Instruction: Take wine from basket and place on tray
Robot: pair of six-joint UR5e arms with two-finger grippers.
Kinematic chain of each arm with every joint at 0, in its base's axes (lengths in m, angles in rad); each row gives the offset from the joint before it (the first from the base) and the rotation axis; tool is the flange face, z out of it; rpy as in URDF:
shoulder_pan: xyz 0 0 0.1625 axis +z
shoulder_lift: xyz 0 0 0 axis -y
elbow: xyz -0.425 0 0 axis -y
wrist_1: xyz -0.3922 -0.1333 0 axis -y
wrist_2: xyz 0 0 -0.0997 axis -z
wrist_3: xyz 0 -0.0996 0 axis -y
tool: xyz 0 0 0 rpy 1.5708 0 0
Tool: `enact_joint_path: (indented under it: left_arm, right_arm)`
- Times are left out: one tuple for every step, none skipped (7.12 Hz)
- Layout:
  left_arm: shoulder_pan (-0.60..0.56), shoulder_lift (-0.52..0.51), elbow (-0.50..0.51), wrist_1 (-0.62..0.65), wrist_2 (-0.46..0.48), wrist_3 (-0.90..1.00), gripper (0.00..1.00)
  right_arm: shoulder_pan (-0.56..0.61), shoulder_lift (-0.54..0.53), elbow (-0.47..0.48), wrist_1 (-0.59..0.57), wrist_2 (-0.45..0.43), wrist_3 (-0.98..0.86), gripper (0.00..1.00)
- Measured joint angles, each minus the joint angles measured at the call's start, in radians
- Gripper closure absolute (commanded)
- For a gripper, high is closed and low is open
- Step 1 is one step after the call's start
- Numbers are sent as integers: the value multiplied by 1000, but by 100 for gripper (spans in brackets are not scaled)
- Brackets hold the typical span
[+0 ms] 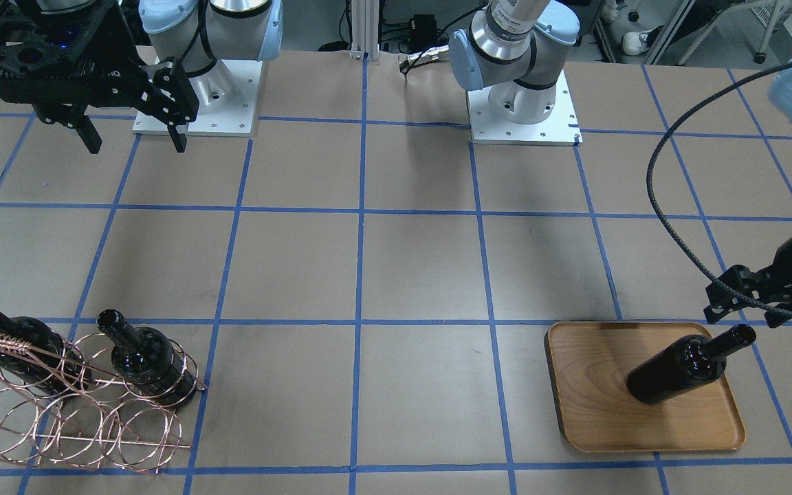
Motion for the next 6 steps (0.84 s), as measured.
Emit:
enact_joint_path:
  left_arm:
    - [-9,32,30,-73,12,-10,0]
    - [-21,78,53,-146,20,-22,0]
    - [-37,143,59,-215,25,-30,0]
    - [-59,214,49,-271,27,-35,1]
    - [-80,274,22,-306,28,-39,1]
    - [-99,327,-28,-325,29,-62,1]
  right_arm:
    - [0,0,0,0,0,0,0]
    - [0,0,0,0,1,1,0]
    - [0,0,0,0,0,0,0]
    - [0,0,0,0,0,-1,0]
    - [0,0,0,0,0,-1,0]
    - [0,0,1,0,1,-2,0]
